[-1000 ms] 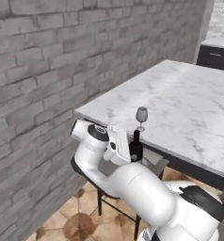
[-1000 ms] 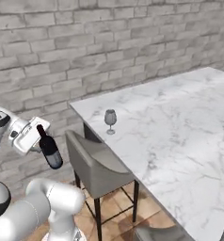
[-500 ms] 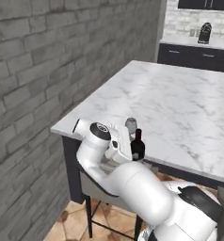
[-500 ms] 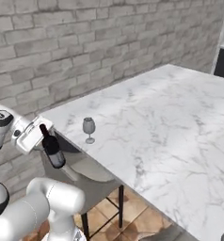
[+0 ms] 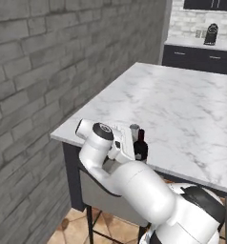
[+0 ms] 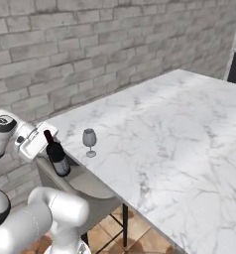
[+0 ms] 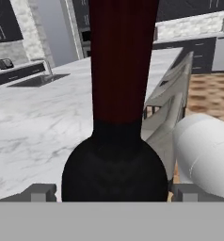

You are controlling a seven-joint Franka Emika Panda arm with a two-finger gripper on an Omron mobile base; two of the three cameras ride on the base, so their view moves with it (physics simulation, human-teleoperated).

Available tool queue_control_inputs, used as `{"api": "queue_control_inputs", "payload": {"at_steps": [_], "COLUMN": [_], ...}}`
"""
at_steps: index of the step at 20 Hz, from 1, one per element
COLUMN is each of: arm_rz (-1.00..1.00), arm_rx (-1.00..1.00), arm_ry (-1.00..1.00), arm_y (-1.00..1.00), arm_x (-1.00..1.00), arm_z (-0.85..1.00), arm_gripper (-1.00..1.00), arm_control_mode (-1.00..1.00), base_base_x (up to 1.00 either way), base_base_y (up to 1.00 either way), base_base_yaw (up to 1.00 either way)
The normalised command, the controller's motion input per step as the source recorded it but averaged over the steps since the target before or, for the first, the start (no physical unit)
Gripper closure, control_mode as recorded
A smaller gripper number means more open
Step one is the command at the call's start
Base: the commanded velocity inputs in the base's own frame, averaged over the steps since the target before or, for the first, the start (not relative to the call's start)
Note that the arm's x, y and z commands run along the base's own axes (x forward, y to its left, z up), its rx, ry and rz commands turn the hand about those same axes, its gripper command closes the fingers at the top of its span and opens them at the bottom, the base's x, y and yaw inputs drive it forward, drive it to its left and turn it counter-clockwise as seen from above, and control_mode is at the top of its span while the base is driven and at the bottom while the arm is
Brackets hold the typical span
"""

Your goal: There is a wine glass and glass cup on the dining counter. Place the wine bottle next to the wine glass and the juice bottle next to the glass cup.

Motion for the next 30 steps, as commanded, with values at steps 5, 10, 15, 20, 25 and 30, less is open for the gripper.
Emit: {"api": "queue_control_inputs", "payload": {"at_steps": [5, 10, 15, 20, 25, 30], "arm_rz": [0.00, 0.00, 0.00, 0.00, 0.00, 0.00], "arm_rx": [0.00, 0.00, 0.00, 0.00, 0.00, 0.00], "arm_ry": [0.00, 0.00, 0.00, 0.00, 0.00, 0.00], "arm_y": [0.00, 0.00, 0.00, 0.00, 0.00, 0.00], "arm_x": [0.00, 0.00, 0.00, 0.00, 0.00, 0.00], "arm_z": [0.00, 0.00, 0.00, 0.00, 0.00, 0.00], "arm_gripper": [1.00, 1.00, 1.00, 1.00, 1.00, 1.00], "arm_control_mode": [1.00, 1.00, 1.00, 1.00, 1.00, 1.00], "base_base_x": [0.39, 0.47, 0.27, 0.01, 0.00, 0.00], "base_base_y": [-0.03, 0.06, 0.03, 0.00, 0.00, 0.00], "base_base_yaw": [-0.29, -0.44, -0.26, -0.01, 0.00, 0.00]}}
